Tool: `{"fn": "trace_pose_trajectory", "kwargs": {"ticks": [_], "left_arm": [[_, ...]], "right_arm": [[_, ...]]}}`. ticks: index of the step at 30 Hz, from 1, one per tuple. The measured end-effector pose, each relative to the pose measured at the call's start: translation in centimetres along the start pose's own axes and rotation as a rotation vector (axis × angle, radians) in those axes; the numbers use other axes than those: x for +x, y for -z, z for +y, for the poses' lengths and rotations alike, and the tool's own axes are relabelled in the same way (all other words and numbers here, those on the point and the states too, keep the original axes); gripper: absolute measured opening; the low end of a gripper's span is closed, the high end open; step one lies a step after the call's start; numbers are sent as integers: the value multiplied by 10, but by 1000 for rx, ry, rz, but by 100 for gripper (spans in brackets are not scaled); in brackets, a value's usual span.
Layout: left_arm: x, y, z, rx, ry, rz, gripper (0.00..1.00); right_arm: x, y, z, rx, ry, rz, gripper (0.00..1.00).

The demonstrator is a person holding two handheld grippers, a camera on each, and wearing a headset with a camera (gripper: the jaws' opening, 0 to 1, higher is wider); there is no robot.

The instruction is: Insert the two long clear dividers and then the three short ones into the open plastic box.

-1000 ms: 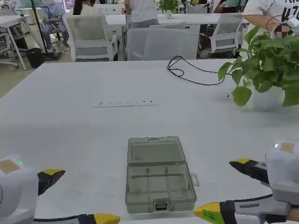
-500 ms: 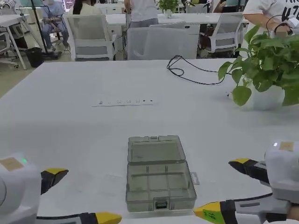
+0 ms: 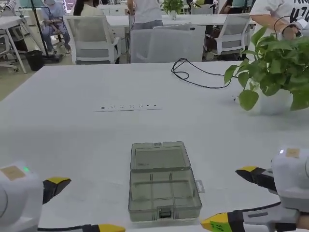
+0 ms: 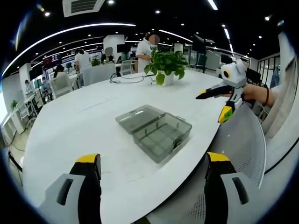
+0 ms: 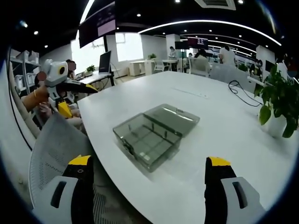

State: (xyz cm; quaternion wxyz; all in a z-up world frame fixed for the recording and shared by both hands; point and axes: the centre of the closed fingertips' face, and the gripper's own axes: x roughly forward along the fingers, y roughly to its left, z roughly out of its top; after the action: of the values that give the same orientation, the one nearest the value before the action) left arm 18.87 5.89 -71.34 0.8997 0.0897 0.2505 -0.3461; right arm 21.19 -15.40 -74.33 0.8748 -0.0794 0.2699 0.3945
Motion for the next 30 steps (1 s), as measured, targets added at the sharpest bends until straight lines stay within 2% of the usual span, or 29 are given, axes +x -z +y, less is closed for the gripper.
{"fn": "trace_pose_trajectory", "kwargs": {"ticks": [7,20,30], "left_arm": [[3,1,0,0,-1,5,93],[6,5,3,-8,-7,23,93],[4,7,17,-40,-43,30,80]], "right_arm": [[3,2,-2,-12,-9,21,100],[3,0,-3,0,-9,18,100],[2,-2,-4,15,2,0,98]]}}
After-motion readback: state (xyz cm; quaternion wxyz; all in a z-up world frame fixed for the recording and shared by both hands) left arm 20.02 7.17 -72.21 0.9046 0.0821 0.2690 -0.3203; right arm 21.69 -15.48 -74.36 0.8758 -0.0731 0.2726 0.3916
